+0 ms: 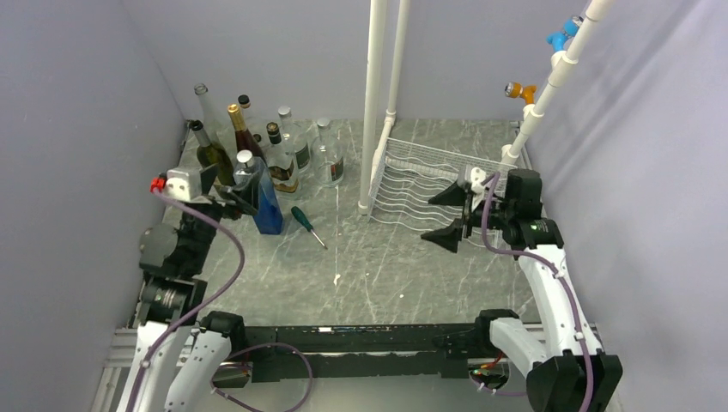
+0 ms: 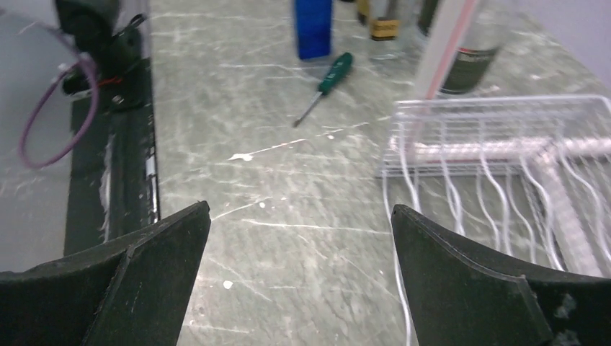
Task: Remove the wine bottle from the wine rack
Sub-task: Reset both arms
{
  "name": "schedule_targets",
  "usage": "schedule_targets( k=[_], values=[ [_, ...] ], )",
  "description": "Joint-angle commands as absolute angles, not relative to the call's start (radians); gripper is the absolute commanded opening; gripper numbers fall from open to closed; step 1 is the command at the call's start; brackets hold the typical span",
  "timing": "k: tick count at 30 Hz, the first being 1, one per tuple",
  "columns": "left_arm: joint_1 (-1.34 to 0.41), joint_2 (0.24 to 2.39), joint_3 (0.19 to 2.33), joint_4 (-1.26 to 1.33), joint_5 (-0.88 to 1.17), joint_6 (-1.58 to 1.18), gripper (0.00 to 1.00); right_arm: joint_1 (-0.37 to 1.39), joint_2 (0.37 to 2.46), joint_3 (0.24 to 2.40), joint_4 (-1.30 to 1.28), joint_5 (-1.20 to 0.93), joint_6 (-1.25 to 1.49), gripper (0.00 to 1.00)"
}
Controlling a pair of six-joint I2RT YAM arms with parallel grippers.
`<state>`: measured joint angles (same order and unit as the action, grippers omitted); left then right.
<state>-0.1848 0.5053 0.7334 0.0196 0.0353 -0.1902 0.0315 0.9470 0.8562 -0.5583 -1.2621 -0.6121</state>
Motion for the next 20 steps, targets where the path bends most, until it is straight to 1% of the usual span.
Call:
schedule_targets(
  k=[1, 4, 7, 11, 13, 15, 20],
  values=[
    [-0.183, 0.442, 0.852, -0.285, 0.138, -0.247, 1.0, -0.029, 0.907, 0.917, -0.379, -1.13, -0.302, 1.0],
    [-0.183, 0.407, 0.903, -0.378, 0.157, -0.245, 1.0, -0.041, 0.876, 0.924, -0.349, -0.997, -0.189, 1.0],
    [-0.183, 0.387, 0.936, -0.444, 0.174, -0.242, 0.99, -0.044, 0.845, 0.945, -0.351, -0.794, -0.059, 1.0],
    [-0.183, 0.38, 0.974, -0.519, 0.203, -0.243, 1.0, -0.046, 0.787, 0.955, -0.396, -0.575, 0.032, 1.0],
    [-0.183, 0.379, 0.992, -0.56, 0.205, -0.238, 1.0, -0.051, 0.75, 0.942, -0.396, -0.501, 0.052, 1.0],
    [-0.183, 0.379, 1.009, -0.598, 0.201, -0.235, 1.0, -0.065, 0.729, 0.939, -0.404, -0.466, 0.054, 1.0],
    [-0.183, 0.373, 1.029, -0.638, 0.212, -0.234, 1.0, -0.101, 0.709, 0.955, -0.419, -0.512, 0.046, 1.0]
  ],
)
